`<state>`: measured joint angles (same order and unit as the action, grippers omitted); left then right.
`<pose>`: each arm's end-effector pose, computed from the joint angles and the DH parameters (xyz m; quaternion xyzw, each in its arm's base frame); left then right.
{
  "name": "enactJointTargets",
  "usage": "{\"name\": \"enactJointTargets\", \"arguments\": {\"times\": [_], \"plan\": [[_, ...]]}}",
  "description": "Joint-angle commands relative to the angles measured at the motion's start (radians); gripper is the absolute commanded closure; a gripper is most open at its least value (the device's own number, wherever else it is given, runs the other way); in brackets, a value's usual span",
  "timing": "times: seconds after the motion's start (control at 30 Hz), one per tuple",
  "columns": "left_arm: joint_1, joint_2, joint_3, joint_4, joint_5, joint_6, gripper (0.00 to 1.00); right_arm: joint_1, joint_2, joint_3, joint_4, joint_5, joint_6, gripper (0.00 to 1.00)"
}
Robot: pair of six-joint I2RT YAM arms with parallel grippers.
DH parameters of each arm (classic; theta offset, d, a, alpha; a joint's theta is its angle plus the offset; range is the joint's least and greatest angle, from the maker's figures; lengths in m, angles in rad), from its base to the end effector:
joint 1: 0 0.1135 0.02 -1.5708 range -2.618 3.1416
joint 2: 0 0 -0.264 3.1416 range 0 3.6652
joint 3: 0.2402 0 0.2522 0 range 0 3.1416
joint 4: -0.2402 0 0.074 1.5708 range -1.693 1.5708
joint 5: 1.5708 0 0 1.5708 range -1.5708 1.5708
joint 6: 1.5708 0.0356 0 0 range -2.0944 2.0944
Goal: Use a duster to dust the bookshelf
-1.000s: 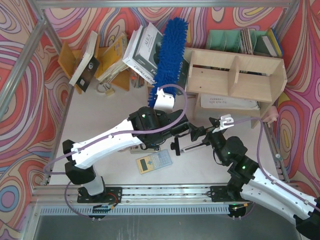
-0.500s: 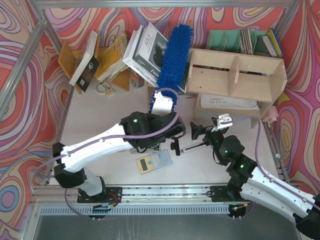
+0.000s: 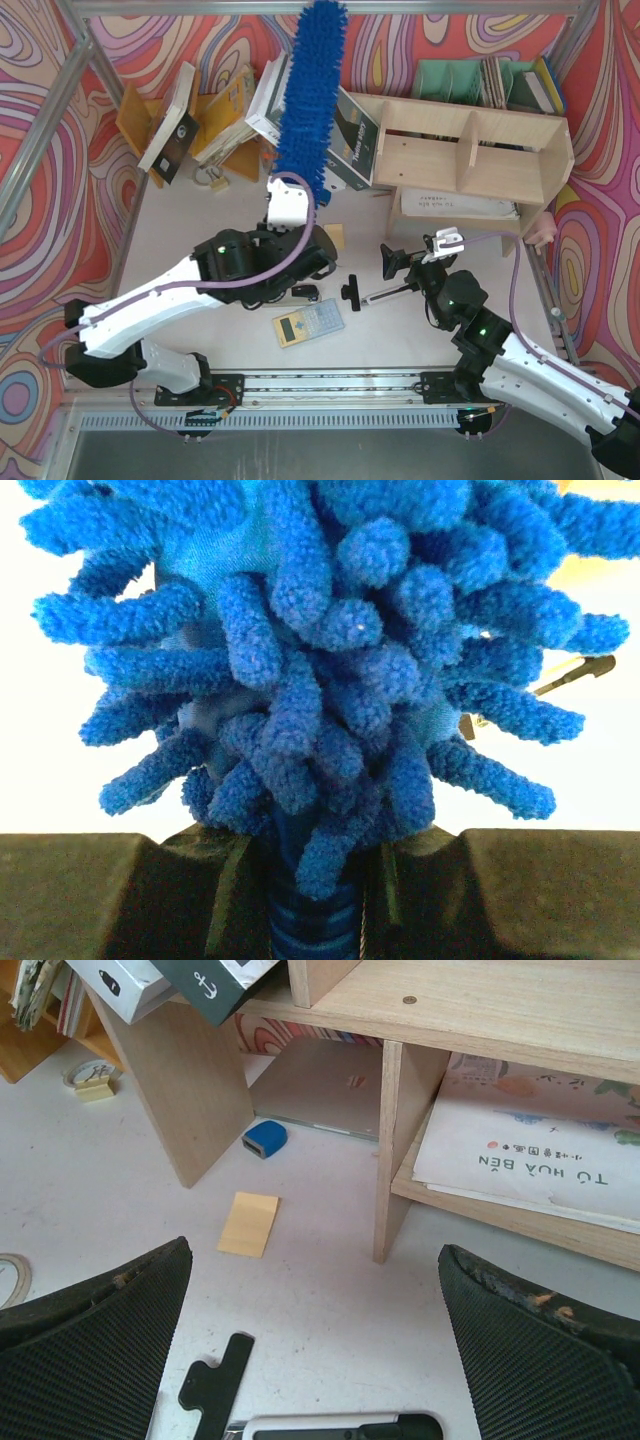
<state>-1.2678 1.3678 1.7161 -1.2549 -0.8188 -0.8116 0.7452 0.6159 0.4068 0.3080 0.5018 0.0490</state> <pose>0.0956 -0.2186 0.4347 0.0697 0.8741 -0.0673 0.4760 0.1301 0.0968 0.2842 -0.0488 0.6740 0.1240 0.7266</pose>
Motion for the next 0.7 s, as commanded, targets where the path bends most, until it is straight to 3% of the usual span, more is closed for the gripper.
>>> {"name": "enactJointTargets", "arguments": {"times": [0.0, 0.37, 0.67], "plan": [[0.002, 0.056, -0.019, 0.064, 0.046, 0.005, 1.0, 0.0, -0.005, 0.015, 0.02, 0.026, -0.002, 0.01], [-0.014, 0.219, 0.009, 0.113, 0.159, 0.024, 1.0, -0.001, 0.013, 0.02, 0.019, 0.034, -0.001, 0.01], [-0.016, 0.08, -0.053, 0.074, -0.028, -0.021, 1.0, -0.001, 0.018, 0.023, 0.015, 0.033, 0.002, 0.01]]}}
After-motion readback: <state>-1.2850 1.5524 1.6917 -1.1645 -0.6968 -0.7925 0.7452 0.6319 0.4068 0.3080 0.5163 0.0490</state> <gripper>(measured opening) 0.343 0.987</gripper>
